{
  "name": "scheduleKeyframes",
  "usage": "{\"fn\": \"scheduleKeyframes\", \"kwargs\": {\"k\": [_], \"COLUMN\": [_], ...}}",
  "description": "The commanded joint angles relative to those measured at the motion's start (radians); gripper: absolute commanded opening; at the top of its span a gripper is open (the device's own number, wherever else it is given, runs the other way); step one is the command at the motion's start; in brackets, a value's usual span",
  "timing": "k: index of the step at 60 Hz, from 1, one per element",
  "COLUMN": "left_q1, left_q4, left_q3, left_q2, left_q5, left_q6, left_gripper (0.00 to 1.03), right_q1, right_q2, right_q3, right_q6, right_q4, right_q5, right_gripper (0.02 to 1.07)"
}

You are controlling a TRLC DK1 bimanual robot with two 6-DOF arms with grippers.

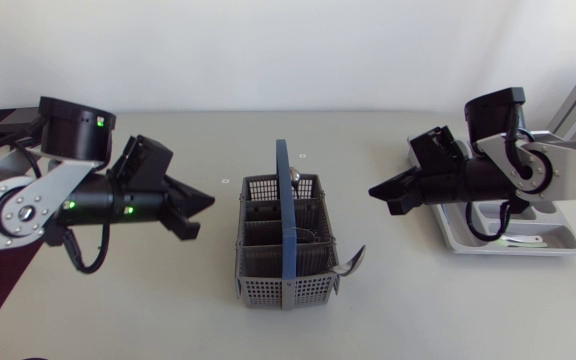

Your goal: Sort the cutlery from the basket into the organizer compartments.

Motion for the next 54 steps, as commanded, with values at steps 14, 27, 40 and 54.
{"fn": "scheduleKeyframes", "kwargs": {"k": [14,27,40,54], "left_q1": [-0.207,-0.314,-0.383,-0.311], "left_q4": [-0.199,-0.293,-0.107,0.069], "left_q3": [-0.130,-0.162,-0.205,-0.194], "left_q2": [-0.139,-0.189,-0.027,0.120], "left_q5": [0.103,0.161,0.084,0.015], "left_q6": [0.082,0.121,0.086,0.063], "left_gripper": [0.03,0.03,0.03,0.03], "right_q1": [-0.033,-0.031,-0.007,0.036], "right_q2": [0.338,0.442,0.485,0.522], "right_q3": [0.303,0.403,0.435,0.498], "right_q6": [0.079,0.090,0.090,0.097], "right_q4": [0.028,0.002,-0.001,-0.046], "right_q5": [-0.041,-0.076,-0.099,-0.130], "right_gripper": [0.08,0.08,0.08,0.08]}}
